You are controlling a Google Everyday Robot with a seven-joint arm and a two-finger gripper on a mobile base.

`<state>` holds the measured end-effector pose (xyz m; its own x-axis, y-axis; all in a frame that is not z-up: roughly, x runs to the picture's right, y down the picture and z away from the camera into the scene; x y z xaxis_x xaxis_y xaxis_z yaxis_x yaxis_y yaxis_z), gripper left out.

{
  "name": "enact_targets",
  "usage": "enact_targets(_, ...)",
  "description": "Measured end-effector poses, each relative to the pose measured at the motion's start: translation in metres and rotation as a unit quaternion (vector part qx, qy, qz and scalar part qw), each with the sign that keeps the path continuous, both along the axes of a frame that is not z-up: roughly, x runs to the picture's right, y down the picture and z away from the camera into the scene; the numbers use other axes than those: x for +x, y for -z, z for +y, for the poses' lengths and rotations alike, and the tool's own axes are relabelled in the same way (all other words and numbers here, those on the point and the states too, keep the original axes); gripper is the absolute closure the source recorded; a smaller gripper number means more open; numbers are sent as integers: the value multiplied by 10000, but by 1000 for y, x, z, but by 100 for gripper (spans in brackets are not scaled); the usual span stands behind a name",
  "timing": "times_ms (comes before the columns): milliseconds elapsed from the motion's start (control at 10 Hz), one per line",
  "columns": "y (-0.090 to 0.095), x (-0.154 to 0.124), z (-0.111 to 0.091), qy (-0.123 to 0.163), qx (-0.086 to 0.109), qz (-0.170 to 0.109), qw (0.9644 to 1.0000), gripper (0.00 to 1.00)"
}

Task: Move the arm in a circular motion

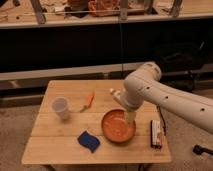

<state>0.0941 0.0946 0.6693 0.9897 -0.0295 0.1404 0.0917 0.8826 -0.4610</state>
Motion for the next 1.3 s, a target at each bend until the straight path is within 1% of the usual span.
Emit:
enact_targets(200,4,1,2,69,43,-34,10000,20)
enact_targets(300,3,-6,-1,109,82,-92,9999,20)
enact_targets(500,3,-30,-4,126,130,-169,9997,20)
enact_targets(700,3,-57,-7,277,202,-286,9990,20)
enact_targets(800,2,-61,-9,272,211,-324,9989,20)
enact_targets(1000,-6,-60,-18,171,219,-363,9990,20)
enact_targets(1300,-20,-85,-35,85,270,-431,9987,20)
